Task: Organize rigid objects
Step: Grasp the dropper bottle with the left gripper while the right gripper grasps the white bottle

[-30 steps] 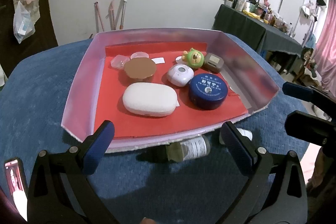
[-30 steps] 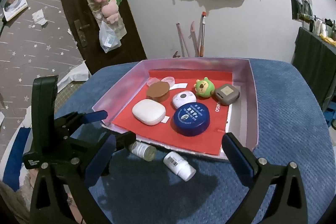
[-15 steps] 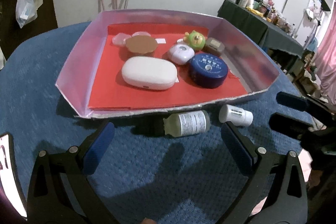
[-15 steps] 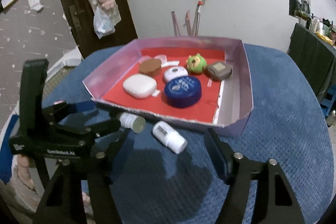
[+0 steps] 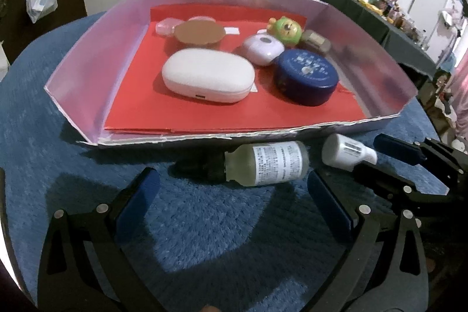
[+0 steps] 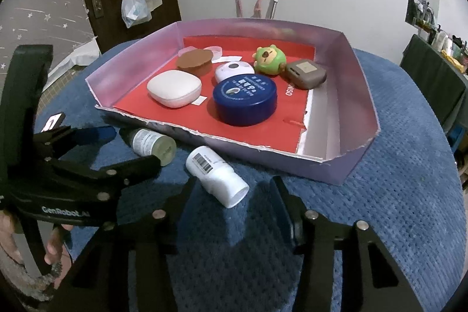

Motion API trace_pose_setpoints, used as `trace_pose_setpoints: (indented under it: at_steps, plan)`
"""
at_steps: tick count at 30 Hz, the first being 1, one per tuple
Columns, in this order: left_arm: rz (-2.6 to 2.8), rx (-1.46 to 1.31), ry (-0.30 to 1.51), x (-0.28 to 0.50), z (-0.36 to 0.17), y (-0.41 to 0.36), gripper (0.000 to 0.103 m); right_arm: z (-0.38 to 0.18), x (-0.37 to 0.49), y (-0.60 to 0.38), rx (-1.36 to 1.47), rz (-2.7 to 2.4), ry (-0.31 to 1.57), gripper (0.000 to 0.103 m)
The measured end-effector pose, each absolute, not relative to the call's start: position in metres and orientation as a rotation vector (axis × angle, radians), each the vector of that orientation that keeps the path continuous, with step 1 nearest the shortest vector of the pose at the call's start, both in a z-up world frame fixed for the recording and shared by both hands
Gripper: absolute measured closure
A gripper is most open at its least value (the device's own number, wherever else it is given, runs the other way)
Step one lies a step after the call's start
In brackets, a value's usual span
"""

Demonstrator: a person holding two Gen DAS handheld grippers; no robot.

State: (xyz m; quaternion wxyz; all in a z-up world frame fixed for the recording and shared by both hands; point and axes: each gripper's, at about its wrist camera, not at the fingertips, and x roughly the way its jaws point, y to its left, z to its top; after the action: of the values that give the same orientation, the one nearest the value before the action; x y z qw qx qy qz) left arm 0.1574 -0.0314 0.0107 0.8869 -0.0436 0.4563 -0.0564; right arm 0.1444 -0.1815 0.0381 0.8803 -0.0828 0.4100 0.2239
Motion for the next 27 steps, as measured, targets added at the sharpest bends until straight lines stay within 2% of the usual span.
trace_pose_setpoints:
  at_steps: [11,14,21,27]
  plan:
    - [-0.118,-0.095,0.945,0.158,0.012,-0.030,0.006,0.032,0.154,-0.174,-0.156,0.530,0.873,0.058]
    - [-0.132,-0.103,0.938,0.156,0.013,-0.029,0.014,0.029,0.156,-0.173,-0.125,0.558,0.889,0.060]
    - [-0.129,-0.137,0.933,0.151,0.015,-0.023,0.015,0.031,0.150,-0.169,-0.138,0.589,0.892,0.069]
    - [-0.113,-0.176,0.936,0.145,0.016,-0.014,0.015,0.033,0.144,-0.170,-0.129,0.598,0.887,0.073]
